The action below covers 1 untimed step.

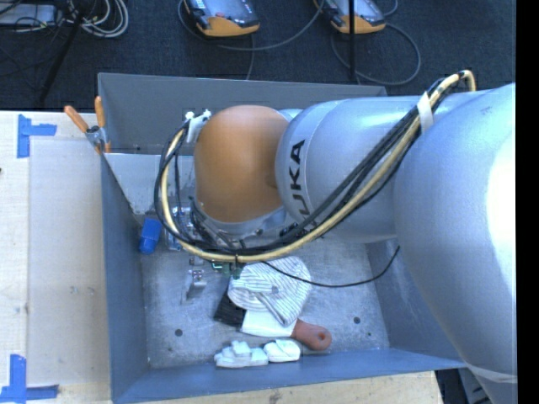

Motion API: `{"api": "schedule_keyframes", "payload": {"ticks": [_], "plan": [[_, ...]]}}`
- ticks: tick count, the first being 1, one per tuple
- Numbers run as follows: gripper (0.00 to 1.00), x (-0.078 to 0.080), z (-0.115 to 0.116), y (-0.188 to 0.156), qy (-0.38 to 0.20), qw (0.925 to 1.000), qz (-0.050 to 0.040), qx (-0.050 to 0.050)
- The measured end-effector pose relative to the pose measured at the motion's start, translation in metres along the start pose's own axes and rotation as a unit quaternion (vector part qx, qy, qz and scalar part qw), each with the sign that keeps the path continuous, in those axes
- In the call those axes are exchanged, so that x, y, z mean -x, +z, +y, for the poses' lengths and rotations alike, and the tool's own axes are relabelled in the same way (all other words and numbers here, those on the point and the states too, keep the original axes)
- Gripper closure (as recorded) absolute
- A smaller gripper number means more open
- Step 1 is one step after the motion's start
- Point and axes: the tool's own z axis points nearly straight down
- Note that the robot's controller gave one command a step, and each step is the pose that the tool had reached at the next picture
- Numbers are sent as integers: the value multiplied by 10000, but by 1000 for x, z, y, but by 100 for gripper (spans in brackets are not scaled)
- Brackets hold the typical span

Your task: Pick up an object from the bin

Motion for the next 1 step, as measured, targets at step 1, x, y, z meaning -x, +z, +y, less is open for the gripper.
{"api": "schedule_keyframes", "payload": {"ticks": [1], "plan": [[0, 1, 0, -3, 9, 10000, -21, 4]]}}
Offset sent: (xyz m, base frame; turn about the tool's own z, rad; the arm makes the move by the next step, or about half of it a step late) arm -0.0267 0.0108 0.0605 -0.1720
